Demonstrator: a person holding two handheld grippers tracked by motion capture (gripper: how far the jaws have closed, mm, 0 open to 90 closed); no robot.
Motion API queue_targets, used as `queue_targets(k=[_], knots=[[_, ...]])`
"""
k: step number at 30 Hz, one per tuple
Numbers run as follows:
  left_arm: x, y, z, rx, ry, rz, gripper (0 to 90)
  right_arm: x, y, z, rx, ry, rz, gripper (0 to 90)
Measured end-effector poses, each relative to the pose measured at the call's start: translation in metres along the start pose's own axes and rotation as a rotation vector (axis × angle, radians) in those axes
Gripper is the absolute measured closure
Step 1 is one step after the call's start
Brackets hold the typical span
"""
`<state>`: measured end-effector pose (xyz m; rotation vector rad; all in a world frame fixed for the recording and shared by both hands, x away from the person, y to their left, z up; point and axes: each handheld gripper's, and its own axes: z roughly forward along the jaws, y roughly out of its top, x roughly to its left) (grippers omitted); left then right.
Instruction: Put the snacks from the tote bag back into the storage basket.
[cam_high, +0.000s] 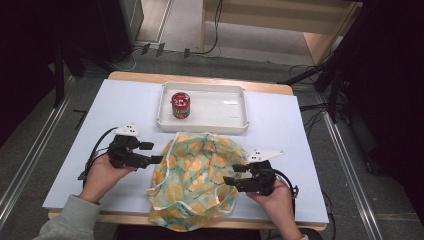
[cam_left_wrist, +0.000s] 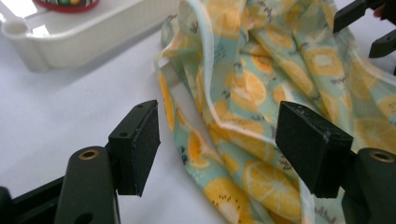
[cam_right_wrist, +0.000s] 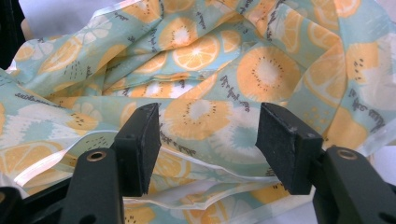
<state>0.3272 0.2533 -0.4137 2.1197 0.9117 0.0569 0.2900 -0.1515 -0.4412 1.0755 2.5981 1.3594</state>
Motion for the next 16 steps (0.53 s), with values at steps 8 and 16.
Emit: queue_targets(k=[8,16], knots=[[0.007,-0.01,0.003,0.011,-0.023,-0.044,30.9,-0.002,0.0,0.001,0.006,0.001,-0.004,40.7],[0.013,-0.012,0.005,0.019,0.014,-0.076,32.0,-0.003,0.0,0.001,0.009,-0.001,0.004,40.7]])
